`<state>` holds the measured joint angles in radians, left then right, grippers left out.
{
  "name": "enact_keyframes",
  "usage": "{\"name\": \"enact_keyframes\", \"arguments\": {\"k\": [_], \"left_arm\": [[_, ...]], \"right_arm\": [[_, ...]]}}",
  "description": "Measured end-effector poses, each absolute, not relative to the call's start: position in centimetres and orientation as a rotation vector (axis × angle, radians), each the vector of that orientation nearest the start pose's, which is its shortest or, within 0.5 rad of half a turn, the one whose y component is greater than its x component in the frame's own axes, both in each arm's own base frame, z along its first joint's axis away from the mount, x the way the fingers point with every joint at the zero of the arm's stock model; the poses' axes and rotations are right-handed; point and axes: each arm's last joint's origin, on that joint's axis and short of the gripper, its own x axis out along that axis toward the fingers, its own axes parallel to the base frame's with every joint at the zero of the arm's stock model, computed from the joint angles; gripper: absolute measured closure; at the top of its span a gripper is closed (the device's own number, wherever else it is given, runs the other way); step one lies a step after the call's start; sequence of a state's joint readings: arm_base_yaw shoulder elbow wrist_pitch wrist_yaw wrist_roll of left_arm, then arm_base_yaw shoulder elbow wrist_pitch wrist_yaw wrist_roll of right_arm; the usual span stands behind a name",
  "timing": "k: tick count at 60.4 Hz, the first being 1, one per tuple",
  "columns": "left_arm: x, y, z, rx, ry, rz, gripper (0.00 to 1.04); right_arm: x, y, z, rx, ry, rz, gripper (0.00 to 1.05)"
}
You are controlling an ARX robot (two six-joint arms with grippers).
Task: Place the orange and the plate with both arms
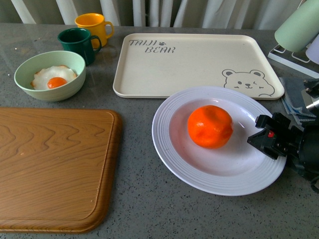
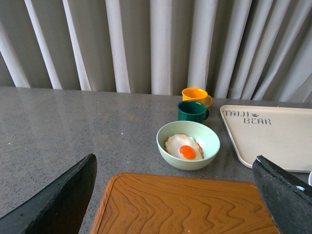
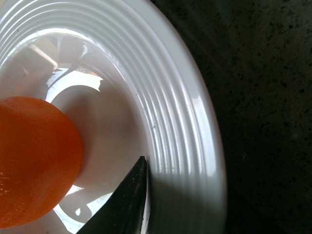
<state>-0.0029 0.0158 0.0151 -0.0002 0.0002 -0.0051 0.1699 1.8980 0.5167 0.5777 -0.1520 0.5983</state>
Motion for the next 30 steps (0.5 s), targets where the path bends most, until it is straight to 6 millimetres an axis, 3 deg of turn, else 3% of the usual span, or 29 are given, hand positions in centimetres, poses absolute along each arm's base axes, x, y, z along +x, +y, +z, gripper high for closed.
{"name": "enact_keyframes", "arguments": {"k": [11, 30], "left_arm": [[9.78, -0.03, 16.74, -0.005, 0.001, -0.003, 0.09], [9.78, -0.03, 16.74, -0.005, 0.001, -0.003, 0.09]], "right_arm": [[27.22, 5.23, 5.45, 0.642, 0.890, 0.062, 0.90], [26.50, 4.42, 5.96, 0.684, 0.888, 0.061, 0.92]]}}
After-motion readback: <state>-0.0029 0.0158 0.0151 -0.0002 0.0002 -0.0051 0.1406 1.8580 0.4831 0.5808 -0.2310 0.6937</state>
